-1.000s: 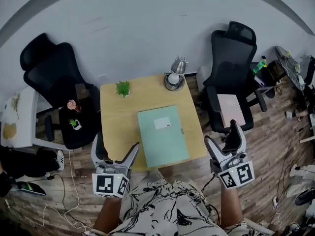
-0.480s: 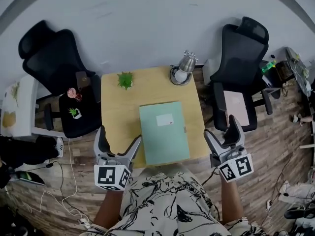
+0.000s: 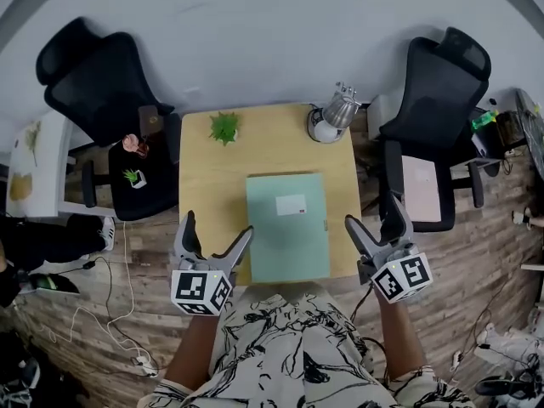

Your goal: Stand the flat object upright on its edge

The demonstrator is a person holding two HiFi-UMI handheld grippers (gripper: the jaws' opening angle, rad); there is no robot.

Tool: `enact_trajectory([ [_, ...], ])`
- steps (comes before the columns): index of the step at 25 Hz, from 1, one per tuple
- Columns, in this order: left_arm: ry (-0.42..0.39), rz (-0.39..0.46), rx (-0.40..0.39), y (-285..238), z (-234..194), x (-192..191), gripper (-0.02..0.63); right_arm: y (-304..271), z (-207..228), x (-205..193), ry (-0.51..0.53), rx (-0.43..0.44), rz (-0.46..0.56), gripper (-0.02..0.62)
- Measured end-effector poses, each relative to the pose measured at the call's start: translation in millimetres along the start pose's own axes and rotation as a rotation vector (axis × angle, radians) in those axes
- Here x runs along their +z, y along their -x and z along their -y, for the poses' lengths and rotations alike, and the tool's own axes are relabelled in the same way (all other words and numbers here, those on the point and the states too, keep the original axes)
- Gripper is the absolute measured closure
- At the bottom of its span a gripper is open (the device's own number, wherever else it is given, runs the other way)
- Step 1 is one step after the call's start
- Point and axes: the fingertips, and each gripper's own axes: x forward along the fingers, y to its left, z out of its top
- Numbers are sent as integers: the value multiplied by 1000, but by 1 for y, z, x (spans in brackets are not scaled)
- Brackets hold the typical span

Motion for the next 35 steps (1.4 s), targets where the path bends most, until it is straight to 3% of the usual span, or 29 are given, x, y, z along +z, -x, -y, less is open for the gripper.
enact_trajectory([
  [10, 26, -128, 14, -49, -10, -62, 35, -52, 26, -102, -50, 15, -211, 121],
  [22, 167, -286, 42, -93, -26, -156, 35, -85, 47, -208, -143, 0, -453, 114],
  [26, 228, -351, 25, -110, -25, -186, 35, -97, 43, -231, -239, 33, -504, 114],
  [35, 226, -454, -45, -129, -6, -220, 35, -111, 31, -262, -329, 90, -575, 114],
])
